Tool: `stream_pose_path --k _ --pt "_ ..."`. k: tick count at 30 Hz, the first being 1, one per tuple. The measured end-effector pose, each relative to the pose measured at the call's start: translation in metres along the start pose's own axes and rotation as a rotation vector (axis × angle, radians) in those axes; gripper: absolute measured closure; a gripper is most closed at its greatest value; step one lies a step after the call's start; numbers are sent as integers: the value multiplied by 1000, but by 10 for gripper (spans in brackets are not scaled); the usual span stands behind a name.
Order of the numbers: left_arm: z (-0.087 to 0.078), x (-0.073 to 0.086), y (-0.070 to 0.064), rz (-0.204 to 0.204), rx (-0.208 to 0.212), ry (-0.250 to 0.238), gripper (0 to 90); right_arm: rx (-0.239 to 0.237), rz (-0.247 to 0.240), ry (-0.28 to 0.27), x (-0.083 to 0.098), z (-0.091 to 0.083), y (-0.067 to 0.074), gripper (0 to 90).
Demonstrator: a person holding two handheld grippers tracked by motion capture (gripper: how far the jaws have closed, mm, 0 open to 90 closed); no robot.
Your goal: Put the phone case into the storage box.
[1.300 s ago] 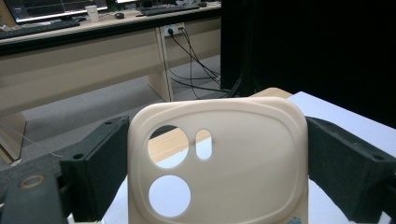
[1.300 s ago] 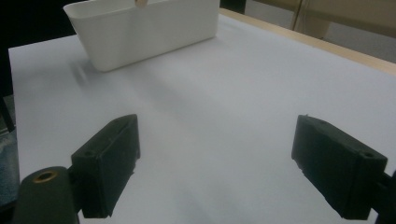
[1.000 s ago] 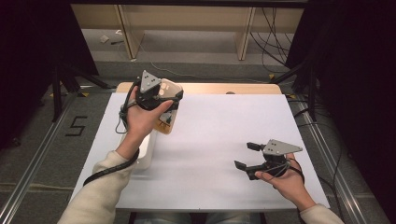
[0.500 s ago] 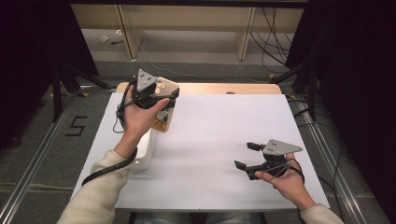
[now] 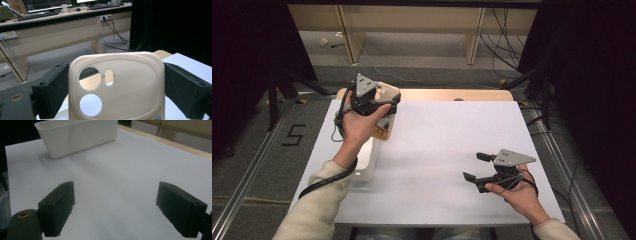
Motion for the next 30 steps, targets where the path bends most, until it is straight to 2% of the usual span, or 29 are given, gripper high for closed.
stream_pose_path --k 30 --pt "-2 0 13 -15 -45 -1 110 -2 -1 -1 0 0 0 163"
Point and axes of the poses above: each handheld gripper's, and its own axes: z roughly forward along the jaws, x roughly out of its underside, y roughly to its left, the point moved 1 cm from there along z, roughly forward along the jaws, and after that the axes turned 11 degrees about -y, right-handed, at the moved point
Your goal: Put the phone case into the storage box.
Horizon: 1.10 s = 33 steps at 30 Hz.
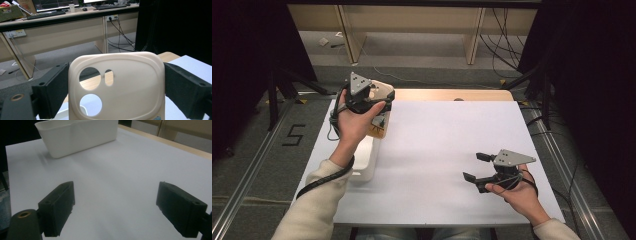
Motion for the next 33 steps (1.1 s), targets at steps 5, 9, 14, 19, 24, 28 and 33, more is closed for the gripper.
stream_pose_path --k 5,9,14,19,24,28,33 --pt "0 0 3 -4 -7 1 109 0 1 -1 0 0 0 163" --pt "-1 0 5 -4 -12 -1 109 -1 2 1 0 0 0 163" --pt "0 1 6 -4 -12 5 109 -1 0 1 0 0 0 163" --pt "-1 1 8 -9 -21 0 109 -1 1 1 0 0 0 163" --pt "-1 1 10 -7 -28 3 109 -2 1 2 0 0 0 163" --pt "-1 1 12 -4 -33 3 109 -3 1 2 0 0 0 163" --pt "-1 1 13 -3 -38 3 109 -3 1 2 0 0 0 163"
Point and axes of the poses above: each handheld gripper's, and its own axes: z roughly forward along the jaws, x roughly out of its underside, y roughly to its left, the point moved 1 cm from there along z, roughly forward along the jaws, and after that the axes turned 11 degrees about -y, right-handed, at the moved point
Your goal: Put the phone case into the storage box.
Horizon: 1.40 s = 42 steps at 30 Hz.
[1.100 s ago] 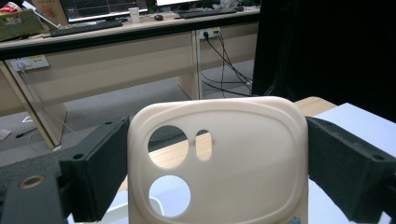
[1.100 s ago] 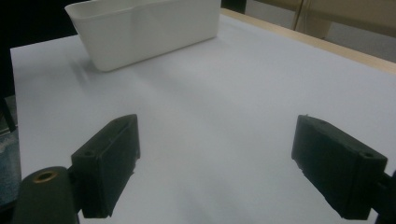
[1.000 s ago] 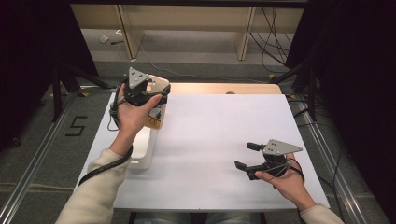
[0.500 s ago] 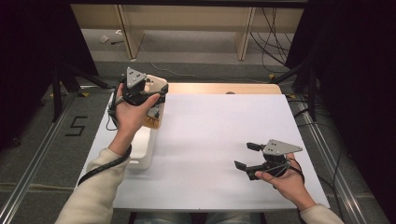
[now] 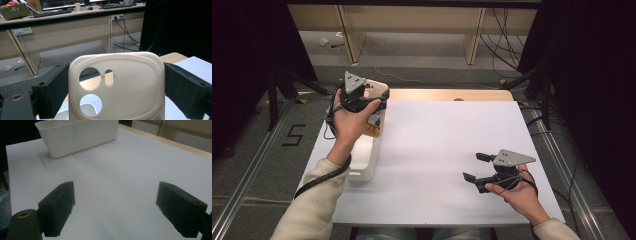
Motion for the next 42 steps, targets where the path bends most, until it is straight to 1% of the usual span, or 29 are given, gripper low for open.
stream_pose_path --k 12,22,24,42 --pt "0 1 4 -4 -12 1 109 0 0 0 0 0 0 163" --pt "0 2 6 4 -19 7 109 -1 0 0 0 0 0 163" --pt "0 2 7 -2 -24 5 109 0 0 1 0 0 0 163" --pt "-1 2 13 -7 -42 8 109 -1 1 -2 0 0 0 163"
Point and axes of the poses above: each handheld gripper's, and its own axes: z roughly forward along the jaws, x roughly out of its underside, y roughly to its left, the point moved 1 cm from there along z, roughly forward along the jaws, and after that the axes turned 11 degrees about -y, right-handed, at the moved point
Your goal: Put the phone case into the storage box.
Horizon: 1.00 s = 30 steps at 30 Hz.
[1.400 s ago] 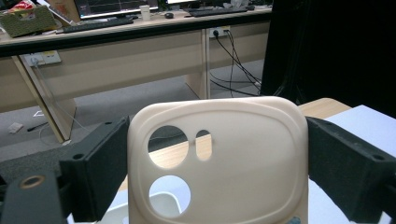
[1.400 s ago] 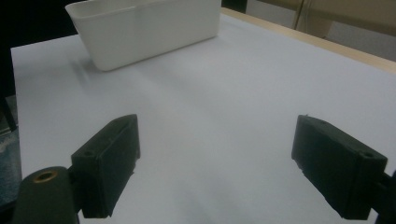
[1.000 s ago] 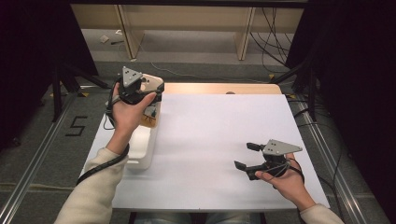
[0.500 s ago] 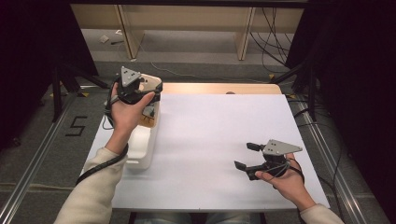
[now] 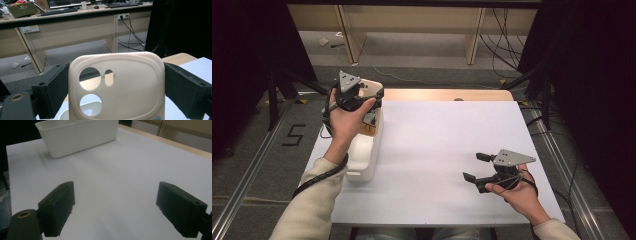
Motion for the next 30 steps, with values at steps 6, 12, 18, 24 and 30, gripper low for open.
stream_pose_path --k 6,12,18,24,30 --pt "0 0 1 1 -3 0 109 0 0 -1 0 0 0 163" --pt "0 1 3 -5 -8 -1 109 0 0 -1 0 0 0 163" --pt "1 2 4 -6 -12 3 109 0 0 -1 0 0 0 163" --pt "1 3 6 -7 -18 6 109 -1 0 -1 0 0 0 163" --pt "1 4 9 -10 -21 8 109 1 -1 0 0 0 0 163"
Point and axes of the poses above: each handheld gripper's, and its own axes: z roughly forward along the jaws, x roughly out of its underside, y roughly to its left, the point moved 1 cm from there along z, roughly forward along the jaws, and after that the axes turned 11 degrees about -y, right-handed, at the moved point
